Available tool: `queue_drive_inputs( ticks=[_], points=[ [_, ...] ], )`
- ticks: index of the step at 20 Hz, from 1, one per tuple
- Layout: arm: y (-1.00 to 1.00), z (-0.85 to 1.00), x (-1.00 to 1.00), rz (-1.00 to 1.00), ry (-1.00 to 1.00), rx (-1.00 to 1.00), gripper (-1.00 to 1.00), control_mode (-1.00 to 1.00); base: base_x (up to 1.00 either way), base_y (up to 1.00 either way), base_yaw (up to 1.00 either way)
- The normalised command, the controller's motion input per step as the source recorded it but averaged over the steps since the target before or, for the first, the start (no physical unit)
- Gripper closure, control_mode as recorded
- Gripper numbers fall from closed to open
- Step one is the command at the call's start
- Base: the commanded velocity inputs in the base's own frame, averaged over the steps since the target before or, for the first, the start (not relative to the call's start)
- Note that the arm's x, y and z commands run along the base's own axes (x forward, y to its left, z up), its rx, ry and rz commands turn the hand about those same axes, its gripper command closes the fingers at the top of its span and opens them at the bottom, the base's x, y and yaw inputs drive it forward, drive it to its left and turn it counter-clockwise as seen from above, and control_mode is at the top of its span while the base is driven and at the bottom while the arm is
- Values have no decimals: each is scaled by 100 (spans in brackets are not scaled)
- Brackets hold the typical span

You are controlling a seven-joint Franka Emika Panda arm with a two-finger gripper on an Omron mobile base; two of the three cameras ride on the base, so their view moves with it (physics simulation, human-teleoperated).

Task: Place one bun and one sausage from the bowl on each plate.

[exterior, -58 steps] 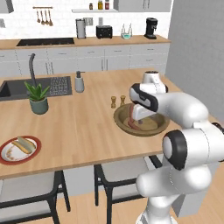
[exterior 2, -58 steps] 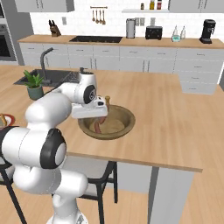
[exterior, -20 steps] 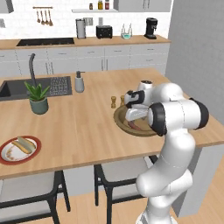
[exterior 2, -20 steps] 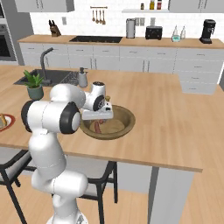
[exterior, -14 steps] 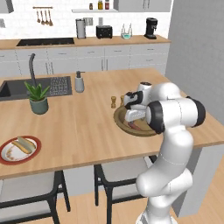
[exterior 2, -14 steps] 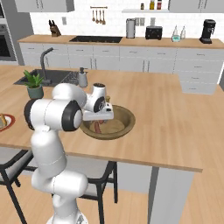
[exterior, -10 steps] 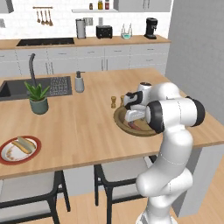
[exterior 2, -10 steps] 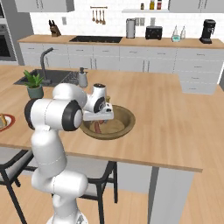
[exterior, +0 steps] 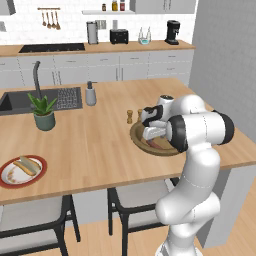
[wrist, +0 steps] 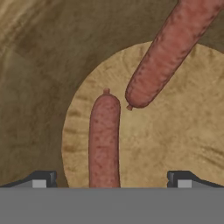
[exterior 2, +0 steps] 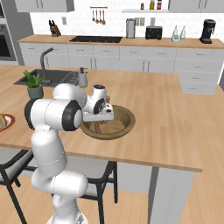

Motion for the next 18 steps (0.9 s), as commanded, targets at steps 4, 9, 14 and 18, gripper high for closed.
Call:
queue_drive_inputs(
  ticks=[4, 9, 14, 18],
  points=[
    [0, -9, 0, 0, -2, 0, -100, -100, 0, 0, 0],
    [0, -7, 0, 0, 0, 0, -100, -100, 0, 0, 0],
    [0, -6, 1, 0, 0, 0, -100, -100, 0, 0, 0],
    [0, -5, 1, 0, 0, 0, -100, -100, 0, 0, 0]
  ],
)
